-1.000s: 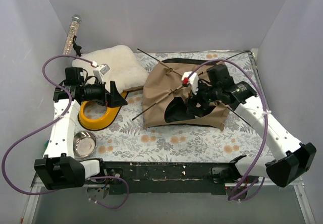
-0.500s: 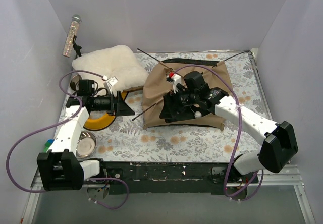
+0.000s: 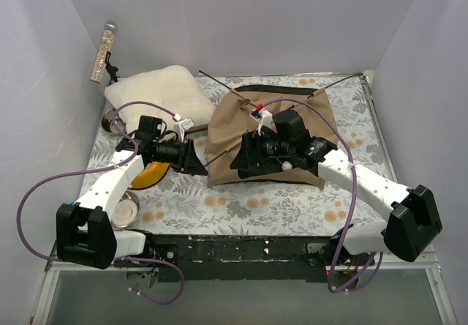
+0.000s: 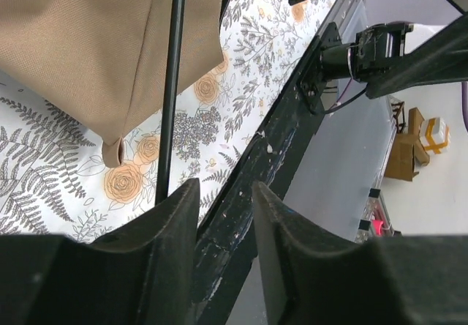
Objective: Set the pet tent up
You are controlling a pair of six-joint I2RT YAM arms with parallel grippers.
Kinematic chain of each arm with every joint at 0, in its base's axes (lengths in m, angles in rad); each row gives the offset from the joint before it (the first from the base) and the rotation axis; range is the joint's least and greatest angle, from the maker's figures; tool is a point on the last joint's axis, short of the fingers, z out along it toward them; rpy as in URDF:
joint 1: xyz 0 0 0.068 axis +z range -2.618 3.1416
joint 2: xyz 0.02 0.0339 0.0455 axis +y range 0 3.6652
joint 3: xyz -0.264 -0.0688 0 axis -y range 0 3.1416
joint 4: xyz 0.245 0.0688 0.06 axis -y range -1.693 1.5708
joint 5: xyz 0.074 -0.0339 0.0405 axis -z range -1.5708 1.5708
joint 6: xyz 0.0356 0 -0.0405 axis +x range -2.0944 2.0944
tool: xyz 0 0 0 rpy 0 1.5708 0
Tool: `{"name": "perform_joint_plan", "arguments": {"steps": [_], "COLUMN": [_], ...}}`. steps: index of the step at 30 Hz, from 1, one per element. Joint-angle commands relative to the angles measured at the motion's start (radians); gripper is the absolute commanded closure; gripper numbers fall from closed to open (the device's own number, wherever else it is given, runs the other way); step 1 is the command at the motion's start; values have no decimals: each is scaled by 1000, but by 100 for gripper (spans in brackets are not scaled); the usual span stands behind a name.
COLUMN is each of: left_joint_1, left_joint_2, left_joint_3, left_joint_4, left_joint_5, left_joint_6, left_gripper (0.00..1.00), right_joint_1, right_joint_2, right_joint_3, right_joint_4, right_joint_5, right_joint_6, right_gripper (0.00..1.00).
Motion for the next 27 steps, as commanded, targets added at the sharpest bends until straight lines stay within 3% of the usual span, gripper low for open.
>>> {"name": "perform_joint_plan", "arguments": {"steps": [1,5,7,12,15,19,27], "left_joint_1": [-30,-22,55,407,502,554,577], "left_joint_2": [10,-16,-58,-141,-190,-237,-284], "left_joint_3": [-3,7,15,26,1,-17,-88], "left_joint_4": [21,14,3,-64,-34,8,92], "left_joint_5": [18,62,140,274,290,276,259], "left_joint_6": [8,2,-41,-118,-202,-260,-331], "left_gripper": [72,82,71,37,28,27,28], "right_joint_1": [7,13,51,171,239,294,306], "right_joint_2": [-27,-27,-9,142,220,313,384], "right_joint_3": [-17,3,37,189,223,235,241], "right_joint_4": [184,208,208,129,139,112,127], "right_joint_5": [-110,-157,-154,-136,-107,-104,-38], "right_joint_6": [-147,-544,-768,-1153,-1305,-1497,-1648], "right_gripper": [16,14,14,15,16,21,49]}}
